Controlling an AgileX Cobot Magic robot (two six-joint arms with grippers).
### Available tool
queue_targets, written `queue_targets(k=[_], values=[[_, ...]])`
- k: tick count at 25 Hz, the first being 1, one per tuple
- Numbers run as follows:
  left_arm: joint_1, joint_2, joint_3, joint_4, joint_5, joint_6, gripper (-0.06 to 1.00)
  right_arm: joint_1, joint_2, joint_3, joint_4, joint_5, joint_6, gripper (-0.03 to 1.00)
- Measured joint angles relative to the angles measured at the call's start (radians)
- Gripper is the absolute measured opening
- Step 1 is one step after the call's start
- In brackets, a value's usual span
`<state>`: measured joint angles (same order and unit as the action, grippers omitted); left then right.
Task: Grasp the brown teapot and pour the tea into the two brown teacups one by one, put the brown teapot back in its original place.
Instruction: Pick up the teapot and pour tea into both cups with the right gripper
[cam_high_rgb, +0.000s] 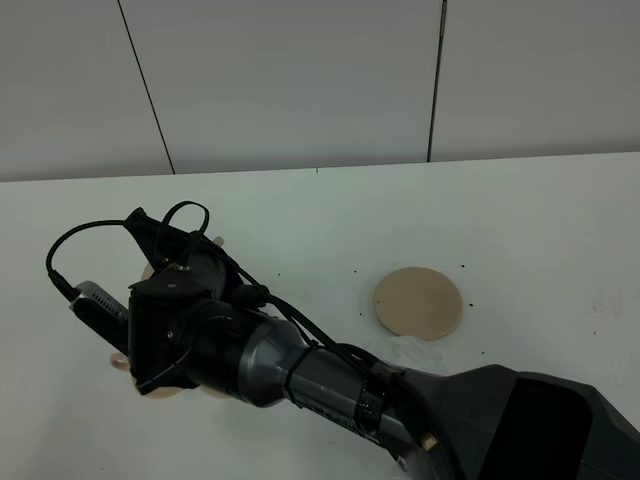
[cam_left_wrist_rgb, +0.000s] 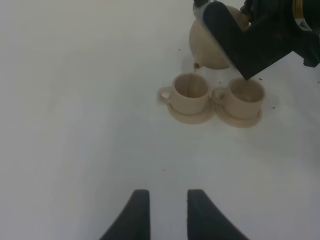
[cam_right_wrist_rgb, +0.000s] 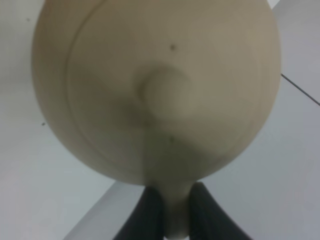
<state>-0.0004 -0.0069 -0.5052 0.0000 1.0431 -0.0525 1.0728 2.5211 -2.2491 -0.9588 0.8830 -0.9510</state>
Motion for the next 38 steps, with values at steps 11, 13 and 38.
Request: queue_targets(k=[11,13,38], values=[[0.000,0.000,0.000,0.000,0.000,0.000,0.25,0.006,0.001,0.000,-0.042,-0.001,-0.001,0.10],[0.000,0.000,0.000,0.000,0.000,0.000,0.25,0.006,0.001,0.000,-0.043,-0.001,-0.010,0.10],[0.000,0.000,0.000,0.000,0.000,0.000,0.25,0.040,0.004,0.000,-0.090,-0.010,-0.072,0.10]])
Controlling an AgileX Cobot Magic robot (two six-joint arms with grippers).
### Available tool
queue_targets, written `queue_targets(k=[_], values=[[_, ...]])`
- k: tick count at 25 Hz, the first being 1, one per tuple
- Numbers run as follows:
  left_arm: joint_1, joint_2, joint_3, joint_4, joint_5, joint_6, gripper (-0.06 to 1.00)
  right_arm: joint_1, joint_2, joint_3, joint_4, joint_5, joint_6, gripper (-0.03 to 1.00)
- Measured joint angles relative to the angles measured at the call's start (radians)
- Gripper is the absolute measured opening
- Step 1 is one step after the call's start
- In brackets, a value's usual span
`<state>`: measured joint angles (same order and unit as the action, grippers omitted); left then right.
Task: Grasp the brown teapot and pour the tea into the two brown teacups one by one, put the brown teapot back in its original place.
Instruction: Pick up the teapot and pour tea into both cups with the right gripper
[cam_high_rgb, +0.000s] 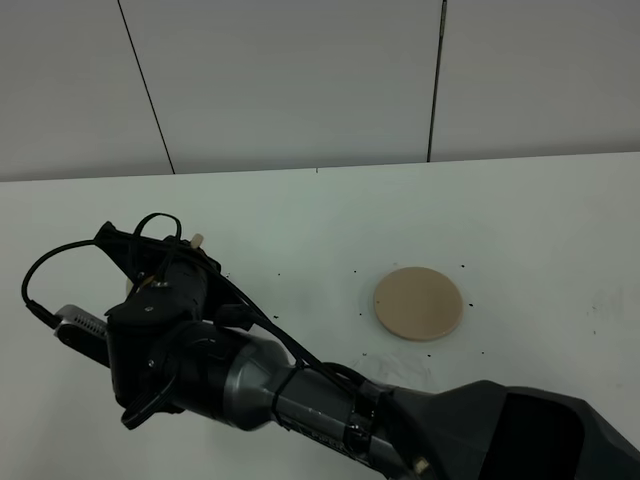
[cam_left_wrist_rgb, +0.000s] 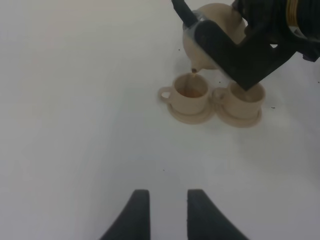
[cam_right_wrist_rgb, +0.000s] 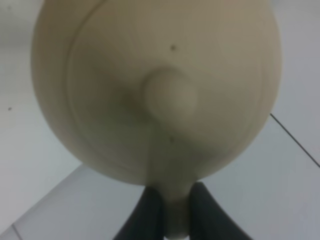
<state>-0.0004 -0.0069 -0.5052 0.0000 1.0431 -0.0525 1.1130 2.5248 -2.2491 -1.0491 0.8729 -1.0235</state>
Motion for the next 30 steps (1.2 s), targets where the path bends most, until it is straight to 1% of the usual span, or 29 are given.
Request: queue_targets(k=[30], values=[[0.000,0.000,0.000,0.000,0.000,0.000,0.25,0.000,0.000,0.000,-0.010,-0.006,0.000,0.10]])
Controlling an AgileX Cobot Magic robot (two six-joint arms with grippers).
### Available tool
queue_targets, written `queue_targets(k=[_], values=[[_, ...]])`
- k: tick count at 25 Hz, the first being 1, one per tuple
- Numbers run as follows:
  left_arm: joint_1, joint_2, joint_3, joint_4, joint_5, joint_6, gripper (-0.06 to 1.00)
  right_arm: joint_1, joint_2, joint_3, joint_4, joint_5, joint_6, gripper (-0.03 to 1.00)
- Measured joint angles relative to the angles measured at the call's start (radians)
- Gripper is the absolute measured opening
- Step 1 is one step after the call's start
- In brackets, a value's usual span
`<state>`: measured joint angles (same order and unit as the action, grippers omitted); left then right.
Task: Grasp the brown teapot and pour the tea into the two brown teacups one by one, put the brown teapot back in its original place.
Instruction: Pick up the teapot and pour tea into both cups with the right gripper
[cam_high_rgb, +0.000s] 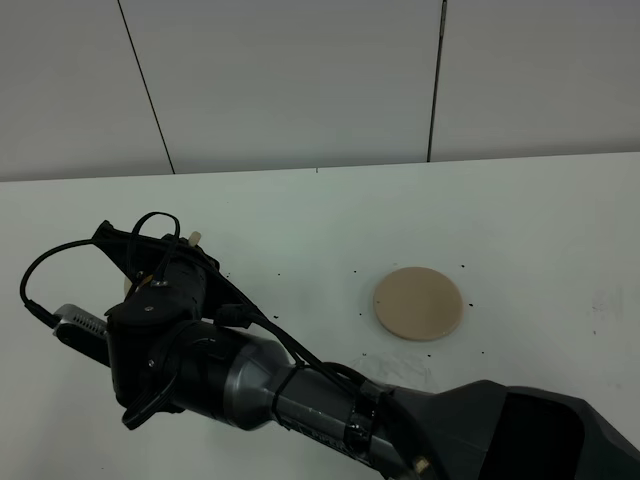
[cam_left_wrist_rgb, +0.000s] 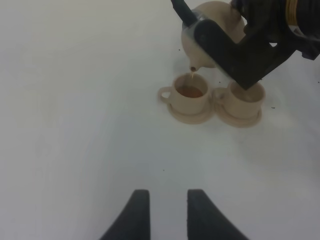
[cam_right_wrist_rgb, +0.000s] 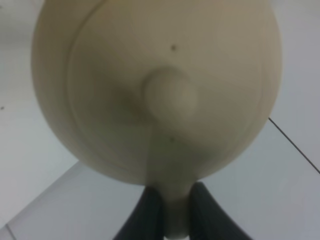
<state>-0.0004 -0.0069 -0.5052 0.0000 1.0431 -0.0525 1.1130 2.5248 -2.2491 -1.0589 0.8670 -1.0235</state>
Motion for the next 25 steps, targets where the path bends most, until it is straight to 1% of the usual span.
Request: queue_targets(k=[25], values=[[0.000,0.000,0.000,0.000,0.000,0.000,0.25,0.000,0.000,0.000,-0.001,0.002,0.000,0.10]])
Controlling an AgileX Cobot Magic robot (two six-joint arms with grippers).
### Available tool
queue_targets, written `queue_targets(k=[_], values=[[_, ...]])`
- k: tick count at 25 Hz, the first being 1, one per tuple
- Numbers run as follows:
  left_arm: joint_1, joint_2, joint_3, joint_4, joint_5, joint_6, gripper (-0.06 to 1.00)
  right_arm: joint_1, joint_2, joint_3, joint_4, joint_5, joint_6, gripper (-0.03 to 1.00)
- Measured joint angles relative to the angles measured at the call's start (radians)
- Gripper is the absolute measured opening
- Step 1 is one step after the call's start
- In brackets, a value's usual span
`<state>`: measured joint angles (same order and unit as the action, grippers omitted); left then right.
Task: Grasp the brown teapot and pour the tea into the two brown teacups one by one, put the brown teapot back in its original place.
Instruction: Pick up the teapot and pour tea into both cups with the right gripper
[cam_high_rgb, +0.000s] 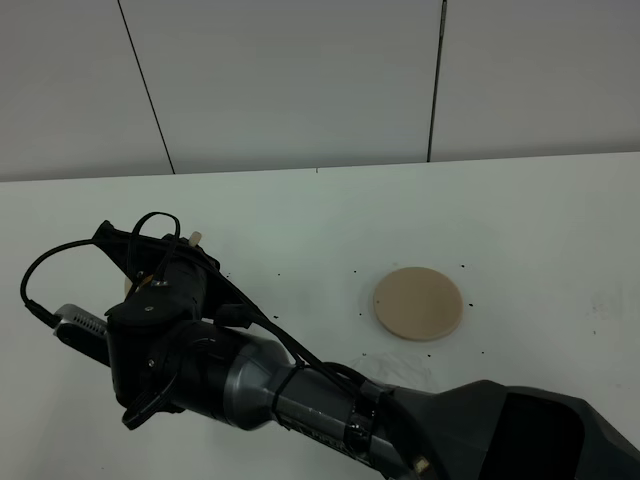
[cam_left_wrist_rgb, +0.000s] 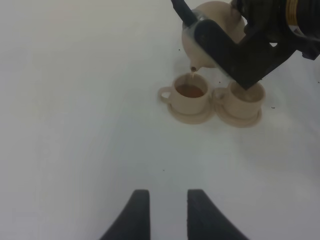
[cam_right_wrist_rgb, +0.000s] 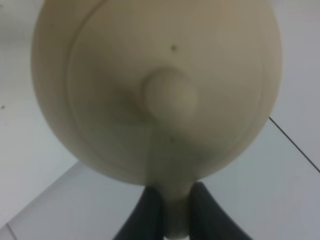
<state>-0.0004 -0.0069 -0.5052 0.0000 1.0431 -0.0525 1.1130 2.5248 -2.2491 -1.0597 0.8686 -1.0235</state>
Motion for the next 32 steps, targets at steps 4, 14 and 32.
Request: queue_targets(k=[4,14,32], values=[[0.000,0.000,0.000,0.000,0.000,0.000,0.25,0.000,0.000,0.000,-0.001,0.002,-0.004,0.10],[0.000,0.000,0.000,0.000,0.000,0.000,0.25,0.000,0.000,0.000,-0.013,0.004,-0.008,0.10],[0.000,0.000,0.000,0.000,0.000,0.000,0.25,0.000,0.000,0.000,-0.017,0.004,-0.013,0.10]])
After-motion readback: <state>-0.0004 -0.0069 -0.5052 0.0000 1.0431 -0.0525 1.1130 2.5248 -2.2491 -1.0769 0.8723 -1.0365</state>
